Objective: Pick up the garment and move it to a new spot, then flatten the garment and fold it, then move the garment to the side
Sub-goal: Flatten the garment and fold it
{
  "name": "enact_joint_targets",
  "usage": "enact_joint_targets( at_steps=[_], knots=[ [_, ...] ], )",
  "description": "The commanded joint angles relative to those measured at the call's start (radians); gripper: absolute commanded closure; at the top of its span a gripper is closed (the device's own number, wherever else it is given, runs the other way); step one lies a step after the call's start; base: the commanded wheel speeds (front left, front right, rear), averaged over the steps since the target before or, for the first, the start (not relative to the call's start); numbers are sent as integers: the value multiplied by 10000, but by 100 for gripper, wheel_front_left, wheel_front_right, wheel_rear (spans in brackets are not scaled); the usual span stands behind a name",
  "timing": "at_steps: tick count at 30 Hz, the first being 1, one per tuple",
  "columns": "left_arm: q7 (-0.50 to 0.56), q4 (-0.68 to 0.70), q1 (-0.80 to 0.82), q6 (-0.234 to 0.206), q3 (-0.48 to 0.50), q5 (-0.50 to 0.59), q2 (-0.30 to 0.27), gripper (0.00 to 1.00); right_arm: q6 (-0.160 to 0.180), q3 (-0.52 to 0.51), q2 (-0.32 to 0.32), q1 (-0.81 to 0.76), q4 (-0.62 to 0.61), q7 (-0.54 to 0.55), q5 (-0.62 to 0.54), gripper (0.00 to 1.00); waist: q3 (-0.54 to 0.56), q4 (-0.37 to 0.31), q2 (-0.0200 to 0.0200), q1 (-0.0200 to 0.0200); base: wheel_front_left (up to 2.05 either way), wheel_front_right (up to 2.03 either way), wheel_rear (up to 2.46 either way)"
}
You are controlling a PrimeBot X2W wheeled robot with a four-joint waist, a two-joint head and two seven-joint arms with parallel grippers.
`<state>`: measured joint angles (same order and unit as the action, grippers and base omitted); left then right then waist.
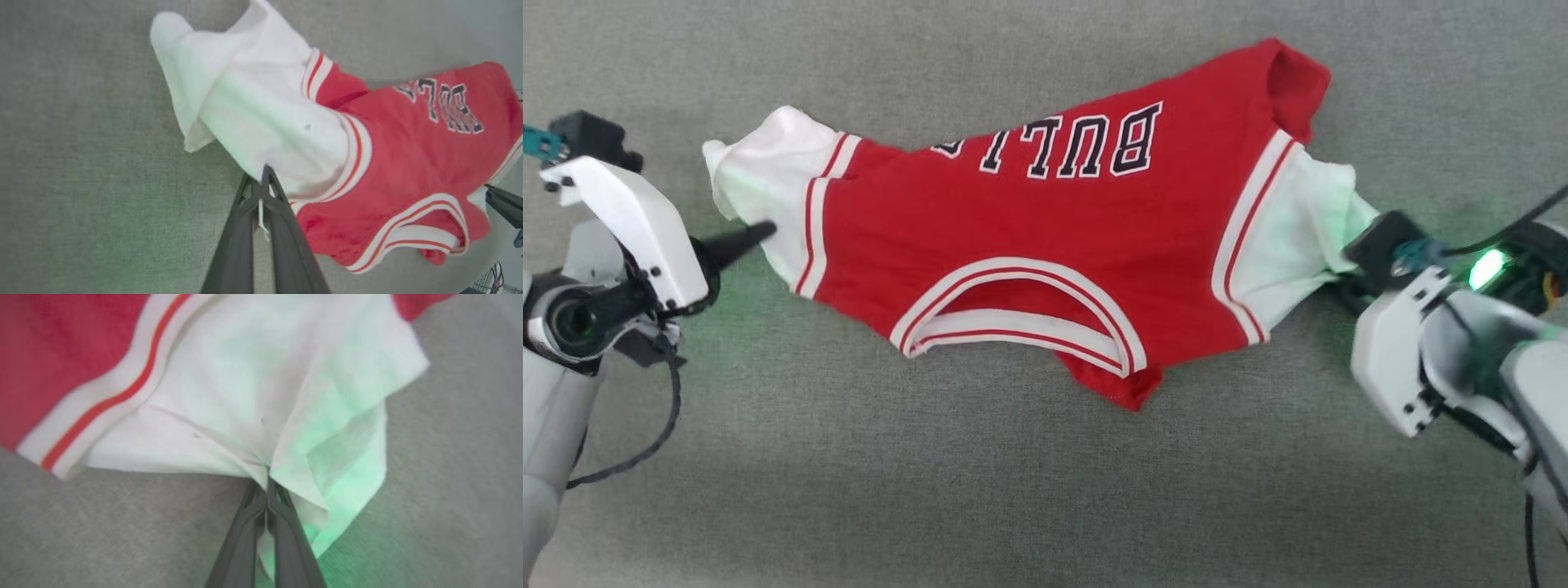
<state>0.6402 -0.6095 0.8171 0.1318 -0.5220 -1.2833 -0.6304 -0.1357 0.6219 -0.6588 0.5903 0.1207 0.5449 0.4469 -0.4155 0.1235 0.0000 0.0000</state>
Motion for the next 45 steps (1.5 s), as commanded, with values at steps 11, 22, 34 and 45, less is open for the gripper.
enact_joint_targets(
  at_steps=[11,22,34,45],
  knots=[
    [-1850,2575,-578,-27,318,-1221,-251,100,71,-3243,320,-1170,-1138,-1032,-904,100,658,-423,0,0,0,0,0],
    [-3310,944,1858,-27,261,-218,434,100,62,-3927,2070,1673,-332,-1377,-935,100,-176,-968,0,0,0,0,0],
    [-6587,-2836,7837,-63,596,1679,1534,100,62,-4801,4105,8964,4592,-3517,-2340,100,-910,-1447,0,0,0,0,0],
    [-6322,-3572,8221,-3,522,789,2123,100,62,-4989,4433,10297,7269,-5064,-3341,100,-587,-1344,0,0,0,0,0]
  ],
)
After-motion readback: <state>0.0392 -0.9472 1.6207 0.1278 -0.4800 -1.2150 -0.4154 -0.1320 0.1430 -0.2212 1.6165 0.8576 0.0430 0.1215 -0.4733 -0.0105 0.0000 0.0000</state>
